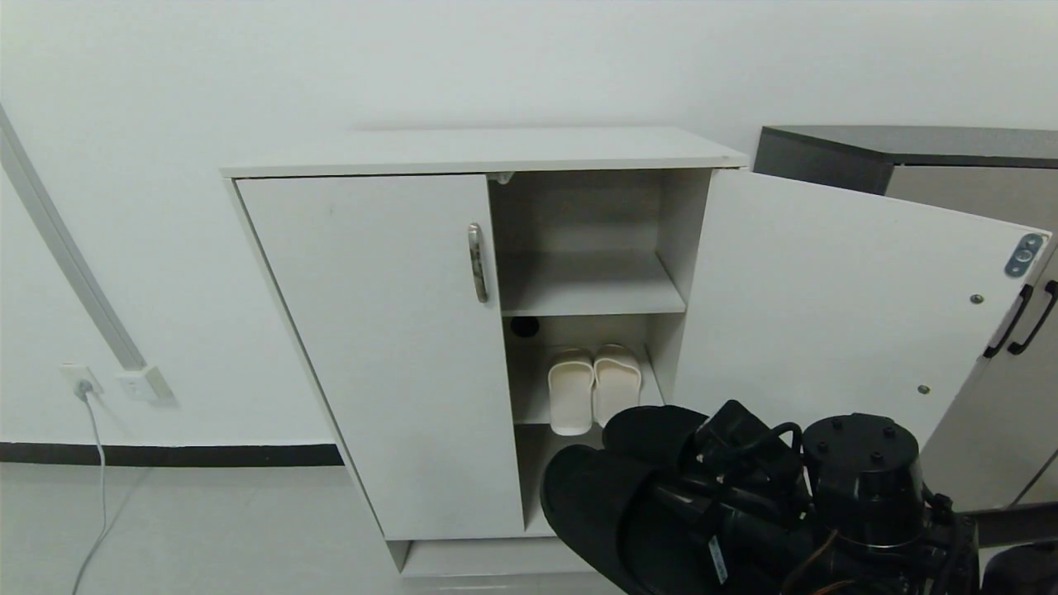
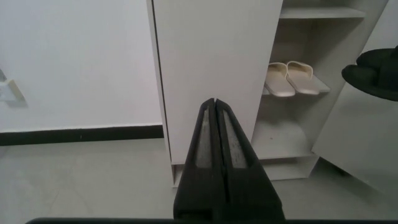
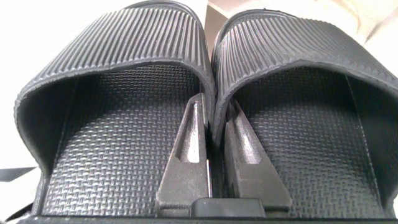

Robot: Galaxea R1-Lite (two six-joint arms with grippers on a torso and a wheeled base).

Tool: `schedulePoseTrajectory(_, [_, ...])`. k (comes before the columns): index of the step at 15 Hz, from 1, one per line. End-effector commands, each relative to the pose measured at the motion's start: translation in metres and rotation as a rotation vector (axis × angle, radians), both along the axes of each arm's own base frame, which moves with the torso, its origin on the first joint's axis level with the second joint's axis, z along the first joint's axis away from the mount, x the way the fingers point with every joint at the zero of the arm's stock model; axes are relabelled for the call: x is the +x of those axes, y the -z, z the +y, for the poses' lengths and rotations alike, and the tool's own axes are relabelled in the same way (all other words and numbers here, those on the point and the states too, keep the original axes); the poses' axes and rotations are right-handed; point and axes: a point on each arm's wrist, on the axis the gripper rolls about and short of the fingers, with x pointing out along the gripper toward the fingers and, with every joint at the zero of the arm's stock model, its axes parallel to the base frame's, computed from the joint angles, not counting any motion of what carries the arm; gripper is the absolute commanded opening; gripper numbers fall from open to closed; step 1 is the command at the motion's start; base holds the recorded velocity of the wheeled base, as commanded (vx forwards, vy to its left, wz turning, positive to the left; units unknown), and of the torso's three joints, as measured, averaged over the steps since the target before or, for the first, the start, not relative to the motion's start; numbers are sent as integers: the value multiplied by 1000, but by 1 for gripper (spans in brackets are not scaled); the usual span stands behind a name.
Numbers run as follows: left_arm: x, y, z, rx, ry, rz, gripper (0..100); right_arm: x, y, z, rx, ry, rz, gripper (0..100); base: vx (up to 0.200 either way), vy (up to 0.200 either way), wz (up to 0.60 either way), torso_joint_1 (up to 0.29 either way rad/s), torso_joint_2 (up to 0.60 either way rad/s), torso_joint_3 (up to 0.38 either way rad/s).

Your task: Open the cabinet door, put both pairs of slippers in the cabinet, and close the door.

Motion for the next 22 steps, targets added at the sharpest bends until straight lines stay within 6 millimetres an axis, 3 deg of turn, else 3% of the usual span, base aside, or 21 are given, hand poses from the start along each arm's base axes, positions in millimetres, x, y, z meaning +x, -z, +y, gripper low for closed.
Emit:
schedulePoseTrajectory(1, [0,0,0,0,1,-2,0,9,14,9,7,6,1,0,0,0,0,-27,95,115])
schedulePoseTrajectory(4, [0,0,0,0,-1,-2,0,26,35,45,41,170,-75,0,0,0,0,-2,22,22])
schedulePoseTrajectory(6, [0,0,0,0,1,-2,0,47,51,82,92,343,-88,0,0,0,0,0,0,0])
schedulePoseTrajectory(9, [0,0,0,1,1,-2,0,68,50,96,119,510,-34,0,0,0,0,0,0,0])
schedulePoseTrajectory(12, [0,0,0,3,2,-2,0,87,24,111,142,668,-17,0,0,0,0,0,0,0])
schedulePoseTrajectory(16, [0,0,0,3,4,-2,0,91,-26,117,180,741,-46,0,0,0,0,0,0,0])
schedulePoseTrajectory(20, [0,0,0,3,1,-2,0,94,-60,115,196,770,-88,0,0,0,0,0,0,0])
schedulePoseTrajectory(22, [0,0,0,3,2,-2,0,97,-63,118,184,764,-102,0,0,0,0,0,0,0])
